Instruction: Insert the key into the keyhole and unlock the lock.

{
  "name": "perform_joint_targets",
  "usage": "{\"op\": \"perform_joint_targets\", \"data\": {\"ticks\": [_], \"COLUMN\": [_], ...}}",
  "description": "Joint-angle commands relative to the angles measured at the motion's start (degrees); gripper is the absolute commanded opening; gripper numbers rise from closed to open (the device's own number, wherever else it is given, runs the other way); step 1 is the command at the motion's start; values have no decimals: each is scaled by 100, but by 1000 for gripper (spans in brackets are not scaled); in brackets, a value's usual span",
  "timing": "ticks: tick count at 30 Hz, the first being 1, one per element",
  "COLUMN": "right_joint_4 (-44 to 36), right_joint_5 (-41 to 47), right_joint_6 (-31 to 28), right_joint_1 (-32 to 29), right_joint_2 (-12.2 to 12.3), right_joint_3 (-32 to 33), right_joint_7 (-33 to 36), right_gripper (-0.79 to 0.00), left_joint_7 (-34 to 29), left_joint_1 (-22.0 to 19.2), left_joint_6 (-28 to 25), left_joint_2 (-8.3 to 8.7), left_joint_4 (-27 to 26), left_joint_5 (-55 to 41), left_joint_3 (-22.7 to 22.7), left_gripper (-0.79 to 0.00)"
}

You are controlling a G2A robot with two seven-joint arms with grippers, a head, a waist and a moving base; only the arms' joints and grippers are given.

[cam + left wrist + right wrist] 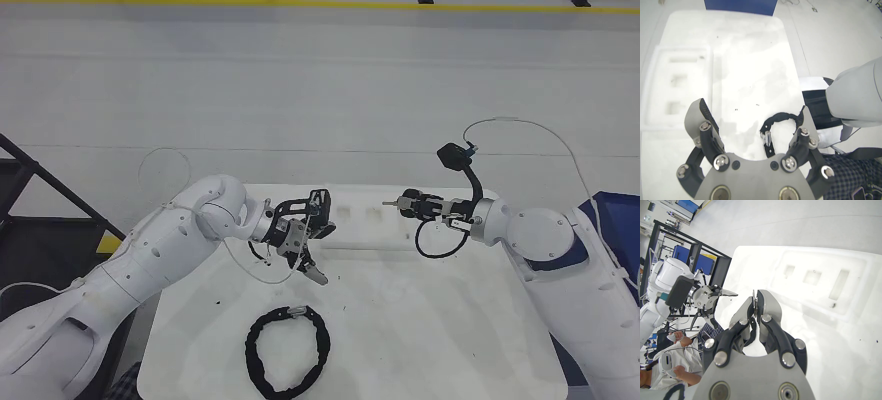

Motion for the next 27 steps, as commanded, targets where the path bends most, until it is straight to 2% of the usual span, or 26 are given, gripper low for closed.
{"op": "perform_joint_targets", "data": {"ticks": [1,5,9,12,15,18,27], "right_joint_4": [0,0,0,0,0,0,0], "right_joint_5": [0,0,0,0,0,0,0], "right_joint_6": [0,0,0,0,0,0,0], "right_joint_1": [0,0,0,0,0,0,0], "right_joint_2": [0,0,0,0,0,0,0], "right_joint_3": [0,0,0,0,0,0,0], "right_joint_7": [0,0,0,0,0,0,0], "right_gripper": [-785,-785,-785,-785,-785,-785,-785], "left_joint_7": [694,1802,3254,4526,5674,6513,8060], "left_joint_1": [253,773,1197,1336,1288,1193,442], "left_joint_6": [0,0,0,0,0,0,0], "left_joint_2": [67,272,493,636,704,703,577], "left_joint_4": [-65,-360,-639,-417,-23,397,1396], "left_joint_5": [348,1376,2841,3975,4975,5579,6569], "left_joint_3": [-175,-380,-301,-86,97,393,1883], "left_gripper": [0,0,0,0,0,0,0]}}
